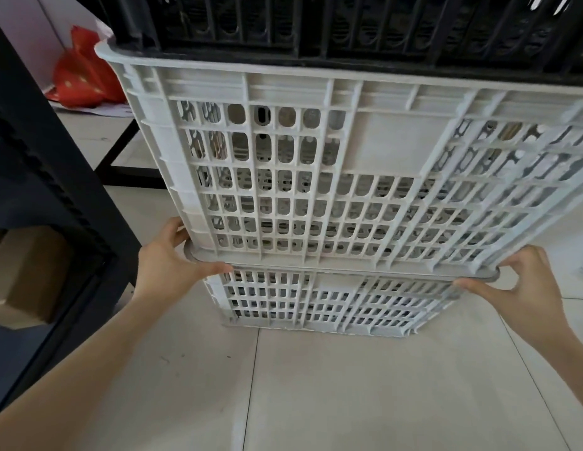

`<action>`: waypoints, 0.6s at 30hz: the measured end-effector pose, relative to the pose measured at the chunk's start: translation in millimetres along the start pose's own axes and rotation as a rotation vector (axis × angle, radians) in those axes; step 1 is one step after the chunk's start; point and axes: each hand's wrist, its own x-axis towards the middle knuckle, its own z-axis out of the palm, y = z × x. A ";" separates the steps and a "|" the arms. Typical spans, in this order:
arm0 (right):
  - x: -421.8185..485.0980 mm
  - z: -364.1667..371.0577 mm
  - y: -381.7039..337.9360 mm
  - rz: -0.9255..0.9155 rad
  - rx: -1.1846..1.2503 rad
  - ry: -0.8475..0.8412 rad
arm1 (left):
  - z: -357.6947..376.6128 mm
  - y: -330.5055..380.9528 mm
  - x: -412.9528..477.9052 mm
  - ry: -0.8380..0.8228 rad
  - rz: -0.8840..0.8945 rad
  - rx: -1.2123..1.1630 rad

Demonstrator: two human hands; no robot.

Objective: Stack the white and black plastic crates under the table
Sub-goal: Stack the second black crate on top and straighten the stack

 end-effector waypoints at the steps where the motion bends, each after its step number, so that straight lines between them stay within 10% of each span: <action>1: -1.3 0.0 -1.5 0.003 0.014 0.009 | -0.1 -0.3 0.0 -0.012 0.001 -0.011; 18: -16.8 -0.8 -13.6 -0.018 -0.014 0.066 | 5.6 14.0 -10.1 -0.073 -0.096 0.069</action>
